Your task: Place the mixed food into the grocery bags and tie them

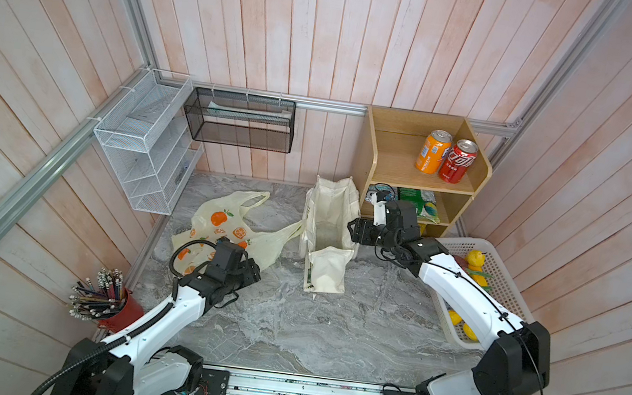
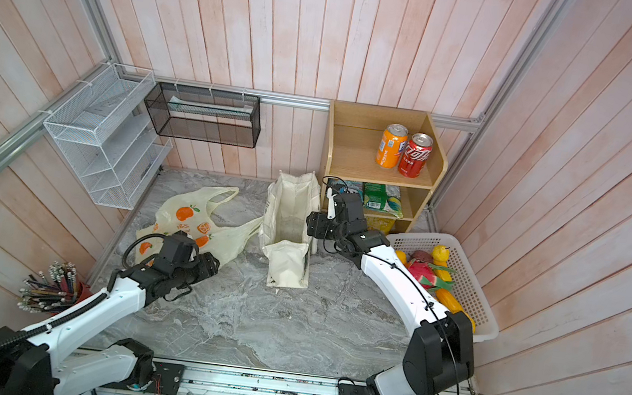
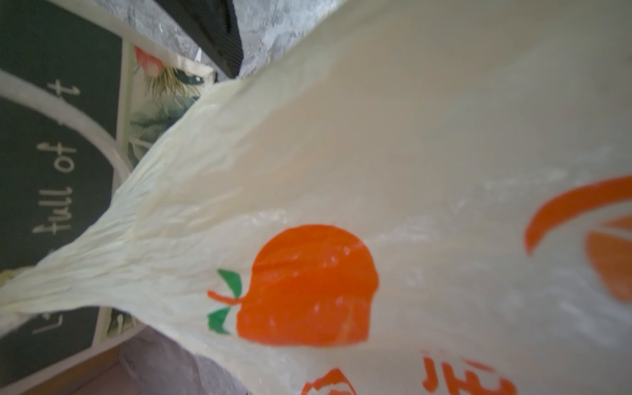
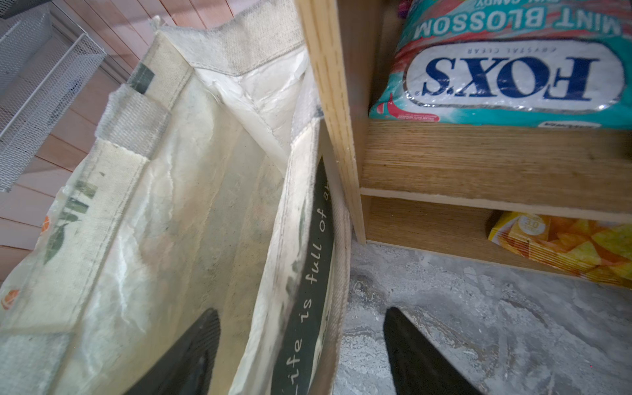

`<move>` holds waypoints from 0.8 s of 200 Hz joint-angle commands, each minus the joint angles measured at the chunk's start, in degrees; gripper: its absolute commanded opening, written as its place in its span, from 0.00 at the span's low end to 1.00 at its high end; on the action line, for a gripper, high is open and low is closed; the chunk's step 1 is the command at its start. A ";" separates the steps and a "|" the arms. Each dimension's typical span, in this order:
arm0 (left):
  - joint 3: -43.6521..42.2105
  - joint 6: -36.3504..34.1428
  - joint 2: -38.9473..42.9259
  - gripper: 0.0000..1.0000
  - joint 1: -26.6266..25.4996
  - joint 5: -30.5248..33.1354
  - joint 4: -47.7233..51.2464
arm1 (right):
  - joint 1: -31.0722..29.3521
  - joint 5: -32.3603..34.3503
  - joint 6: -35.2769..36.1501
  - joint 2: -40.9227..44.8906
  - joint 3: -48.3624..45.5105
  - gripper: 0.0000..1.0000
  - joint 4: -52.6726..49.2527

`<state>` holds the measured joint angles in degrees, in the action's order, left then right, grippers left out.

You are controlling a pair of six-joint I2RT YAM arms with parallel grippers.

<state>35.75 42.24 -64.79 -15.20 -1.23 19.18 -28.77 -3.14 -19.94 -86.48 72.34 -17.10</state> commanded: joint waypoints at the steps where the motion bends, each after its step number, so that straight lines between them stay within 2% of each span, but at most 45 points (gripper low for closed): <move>1: 5.22 -6.50 -5.13 0.76 5.24 -2.95 -6.11 | -0.65 -1.17 0.30 -0.01 1.14 0.75 -0.56; 19: 10.32 -8.83 -10.00 0.76 8.17 -4.89 -6.76 | -0.71 -1.26 0.26 0.17 1.10 0.74 -0.73; 43: 17.09 -10.90 -13.40 0.76 8.87 -8.11 -4.53 | -0.74 -1.30 0.71 0.43 1.05 0.72 -1.25; 63: 18.91 -10.58 -11.92 0.77 8.87 -11.49 -2.80 | -0.72 -1.17 1.18 0.61 1.03 0.71 -1.60; 88: 17.05 -8.78 -6.86 0.77 8.83 -13.95 -0.48 | -0.71 -1.34 1.47 0.61 0.88 0.64 -1.75; 102: 15.13 -6.96 -3.29 0.78 8.83 -15.98 -0.08 | -0.73 -1.95 1.74 0.61 0.79 0.55 -1.80; 128: 13.79 -2.37 2.47 0.79 7.30 -18.84 -1.22 | -0.84 -4.32 1.77 0.82 0.79 0.26 -1.93; 148: 16.64 -0.26 2.99 0.79 3.76 -18.46 -1.64 | -1.34 -6.04 1.97 1.34 1.18 0.05 -2.59; 160: 19.48 0.25 1.66 0.79 0.98 -17.57 -1.30 | -2.14 -6.33 2.17 1.86 1.56 0.00 -3.38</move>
<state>50.96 39.55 -61.91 -10.20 -17.76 17.69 -29.52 -6.92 -18.85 -86.41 72.34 -18.04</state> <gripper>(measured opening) 0.791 0.047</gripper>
